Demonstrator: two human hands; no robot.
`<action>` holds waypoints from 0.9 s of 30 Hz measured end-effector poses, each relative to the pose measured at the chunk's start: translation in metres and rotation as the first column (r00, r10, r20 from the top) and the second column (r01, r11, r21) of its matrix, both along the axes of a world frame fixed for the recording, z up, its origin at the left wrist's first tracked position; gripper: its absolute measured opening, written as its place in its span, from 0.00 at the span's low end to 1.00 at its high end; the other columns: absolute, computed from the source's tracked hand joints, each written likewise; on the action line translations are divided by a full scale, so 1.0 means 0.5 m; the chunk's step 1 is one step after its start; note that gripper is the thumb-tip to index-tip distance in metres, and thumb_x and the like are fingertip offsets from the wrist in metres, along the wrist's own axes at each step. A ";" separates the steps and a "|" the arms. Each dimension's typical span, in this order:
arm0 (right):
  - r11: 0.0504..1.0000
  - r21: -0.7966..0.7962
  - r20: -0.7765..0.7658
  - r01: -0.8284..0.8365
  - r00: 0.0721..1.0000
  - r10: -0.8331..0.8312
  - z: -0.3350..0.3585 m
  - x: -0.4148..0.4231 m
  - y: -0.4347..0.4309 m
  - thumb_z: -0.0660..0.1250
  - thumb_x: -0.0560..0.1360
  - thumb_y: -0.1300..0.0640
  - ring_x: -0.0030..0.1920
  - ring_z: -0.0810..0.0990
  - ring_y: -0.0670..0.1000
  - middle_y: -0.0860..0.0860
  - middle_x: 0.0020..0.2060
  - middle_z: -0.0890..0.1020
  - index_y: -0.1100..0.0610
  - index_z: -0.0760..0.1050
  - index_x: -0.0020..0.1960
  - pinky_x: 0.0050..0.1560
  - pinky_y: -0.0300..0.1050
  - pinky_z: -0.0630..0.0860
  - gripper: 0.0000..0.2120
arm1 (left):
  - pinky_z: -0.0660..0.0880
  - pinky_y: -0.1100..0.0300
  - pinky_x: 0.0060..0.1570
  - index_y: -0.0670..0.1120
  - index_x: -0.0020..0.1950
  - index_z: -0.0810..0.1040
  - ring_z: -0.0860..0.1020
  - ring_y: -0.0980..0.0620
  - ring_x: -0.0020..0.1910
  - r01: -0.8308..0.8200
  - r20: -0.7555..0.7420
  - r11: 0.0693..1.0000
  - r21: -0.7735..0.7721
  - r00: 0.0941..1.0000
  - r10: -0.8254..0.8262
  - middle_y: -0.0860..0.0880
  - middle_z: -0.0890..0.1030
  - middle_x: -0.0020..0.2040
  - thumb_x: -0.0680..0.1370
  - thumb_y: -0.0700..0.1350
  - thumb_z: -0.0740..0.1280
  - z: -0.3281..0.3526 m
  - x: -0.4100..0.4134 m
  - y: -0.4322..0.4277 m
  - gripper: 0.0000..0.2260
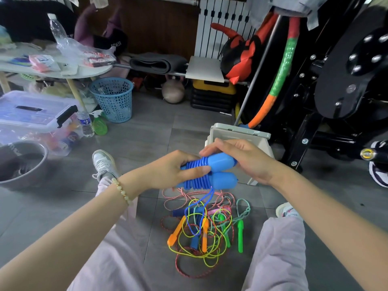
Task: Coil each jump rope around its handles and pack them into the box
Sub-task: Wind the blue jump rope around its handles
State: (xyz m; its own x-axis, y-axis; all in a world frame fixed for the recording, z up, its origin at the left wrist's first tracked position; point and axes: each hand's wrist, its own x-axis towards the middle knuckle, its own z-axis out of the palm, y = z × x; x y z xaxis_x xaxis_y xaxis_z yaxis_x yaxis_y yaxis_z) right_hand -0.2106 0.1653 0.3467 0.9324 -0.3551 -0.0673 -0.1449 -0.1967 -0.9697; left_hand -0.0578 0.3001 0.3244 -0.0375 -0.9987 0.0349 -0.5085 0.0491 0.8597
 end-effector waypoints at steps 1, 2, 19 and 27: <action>1.000 0.009 0.002 0.010 1.000 -0.010 -0.004 -0.001 0.005 0.60 0.76 0.46 0.51 0.80 0.46 0.50 0.50 0.84 0.55 0.81 0.48 0.53 0.37 0.76 0.15 | 0.66 0.70 0.23 0.45 0.41 0.76 0.69 0.61 0.20 -0.018 -0.012 1.000 0.005 1.000 0.018 0.55 0.73 0.24 0.77 0.50 0.62 -0.003 0.004 -0.002 0.11; 1.000 0.022 0.003 0.019 1.000 -0.019 -0.011 -0.002 0.006 0.61 0.77 0.46 0.52 0.80 0.47 0.51 0.51 0.83 0.54 0.81 0.50 0.54 0.38 0.76 0.15 | 0.66 0.69 0.23 0.43 0.43 0.76 0.69 0.61 0.20 -0.041 -0.012 0.999 0.002 0.999 0.041 0.54 0.73 0.26 0.76 0.54 0.63 -0.008 0.008 -0.005 0.14; 0.980 0.033 -0.024 0.194 0.981 -0.194 -0.101 0.017 0.056 0.67 0.75 0.59 0.28 0.70 0.46 0.52 0.34 0.75 0.55 0.76 0.47 0.36 0.43 0.71 0.01 | 0.68 0.64 0.20 0.42 0.45 0.77 0.69 0.58 0.19 -0.345 -0.021 0.936 -0.074 0.939 0.344 0.47 0.77 0.30 0.80 0.52 0.61 -0.024 0.022 -0.035 0.14; 0.930 -0.065 -0.148 0.361 0.919 -0.367 -0.099 0.028 0.050 0.60 0.80 0.57 0.38 0.82 0.45 0.52 0.38 0.84 0.54 0.79 0.44 0.51 0.42 0.78 0.11 | 0.70 0.58 0.22 0.45 0.37 0.72 0.70 0.53 0.22 -0.477 -0.035 0.873 -0.098 0.879 0.476 0.51 0.74 0.27 0.79 0.54 0.62 -0.043 0.029 -0.070 0.16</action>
